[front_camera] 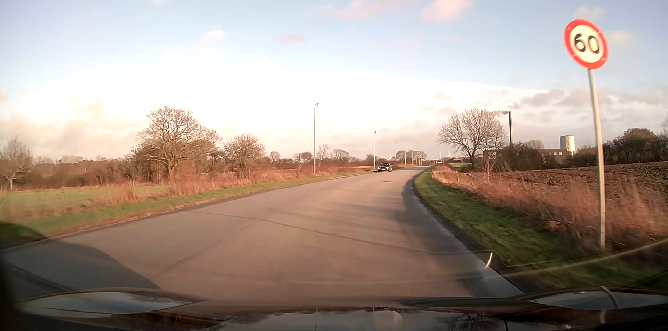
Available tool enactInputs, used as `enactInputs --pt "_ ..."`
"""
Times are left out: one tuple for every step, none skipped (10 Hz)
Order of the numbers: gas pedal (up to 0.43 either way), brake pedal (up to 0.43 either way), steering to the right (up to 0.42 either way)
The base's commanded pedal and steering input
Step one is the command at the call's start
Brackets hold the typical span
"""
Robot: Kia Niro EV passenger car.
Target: Follow the waypoints while adhering to traffic rules and regulations
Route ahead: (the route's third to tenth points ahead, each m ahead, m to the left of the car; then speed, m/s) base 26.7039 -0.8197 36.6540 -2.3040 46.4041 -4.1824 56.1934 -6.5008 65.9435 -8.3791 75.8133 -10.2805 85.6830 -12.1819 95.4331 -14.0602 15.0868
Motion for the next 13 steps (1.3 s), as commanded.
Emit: enactInputs --pt "0.209 0.0 0.03" --pt "0.197 0.0 0.03" --pt "0.197 0.0 0.031" --pt "0.197 0.0 0.031" --pt "0.197 0.0 0.031" --pt "0.197 0.0 0.03" --pt "0.197 0.0 0.029" --pt "0.197 0.0 0.028" --pt "0.209 0.0 0.026" --pt "0.209 0.0 0.025" --pt "0.209 0.0 0.025" --pt "0.209 0.0 0.023" --pt "0.209 0.0 0.022"
